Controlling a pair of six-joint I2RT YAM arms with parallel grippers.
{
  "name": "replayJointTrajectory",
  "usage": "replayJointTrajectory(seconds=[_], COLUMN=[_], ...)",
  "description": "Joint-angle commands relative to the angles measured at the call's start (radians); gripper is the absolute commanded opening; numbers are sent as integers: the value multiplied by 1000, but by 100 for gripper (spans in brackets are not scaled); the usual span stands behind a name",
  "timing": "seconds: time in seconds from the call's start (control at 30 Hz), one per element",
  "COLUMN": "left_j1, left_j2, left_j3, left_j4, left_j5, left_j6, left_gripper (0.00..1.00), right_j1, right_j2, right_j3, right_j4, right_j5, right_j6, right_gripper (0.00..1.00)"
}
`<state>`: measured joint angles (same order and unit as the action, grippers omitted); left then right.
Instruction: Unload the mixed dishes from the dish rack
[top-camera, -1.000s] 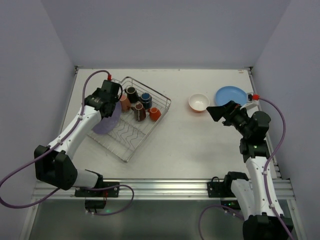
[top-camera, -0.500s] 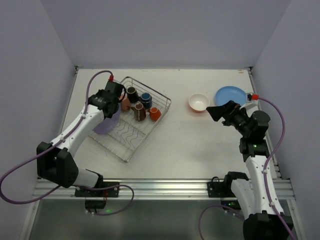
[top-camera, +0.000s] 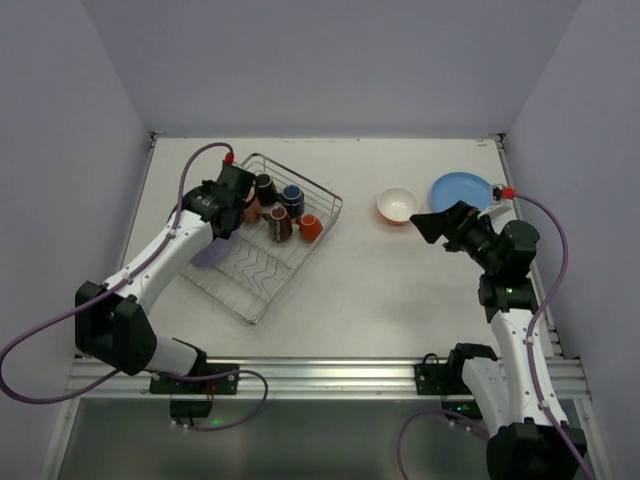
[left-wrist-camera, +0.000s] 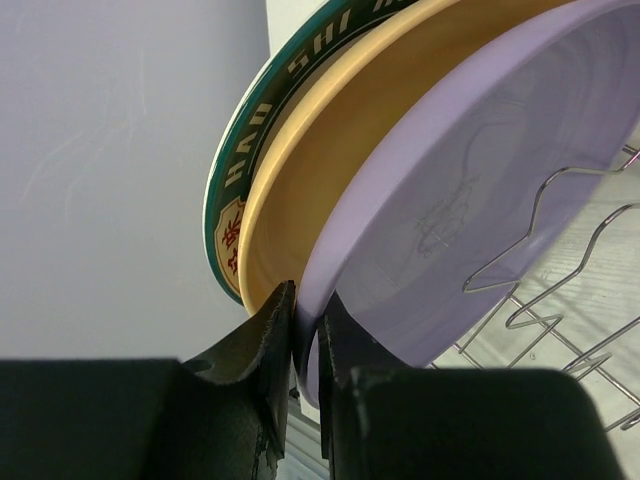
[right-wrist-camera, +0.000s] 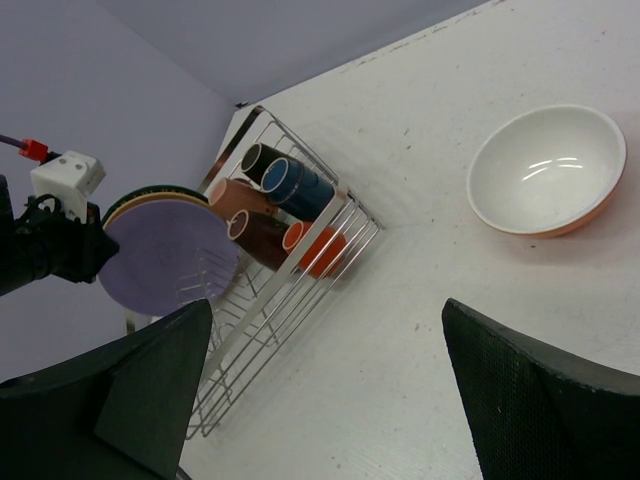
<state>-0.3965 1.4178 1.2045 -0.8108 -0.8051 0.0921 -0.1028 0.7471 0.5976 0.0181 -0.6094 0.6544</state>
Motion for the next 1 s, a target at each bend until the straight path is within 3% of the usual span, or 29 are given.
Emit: replayJointTrajectory(seconds=[0.0, 0.47, 0.8, 0.97], left_j1=[-16, -77, -94, -94], left_j2=[-34, -137, -197, -269], left_j3=[38, 90, 156, 171], left_j4=[32, 15, -44, -11], left_j5=[-58, -152, -42, 94], left_j6=[-5, 21, -48, -61], left_gripper=[0, 0, 0, 0], right_j1=[3, 3, 3, 3], right_j2=[6, 24, 26, 28], right_j3=[-2, -12, -15, -19], right_j4=[55, 80, 83, 85], right_j5=[-46, -82, -76, -67], right_j6=[16, 44, 47, 51], right_gripper=[99, 99, 99, 99])
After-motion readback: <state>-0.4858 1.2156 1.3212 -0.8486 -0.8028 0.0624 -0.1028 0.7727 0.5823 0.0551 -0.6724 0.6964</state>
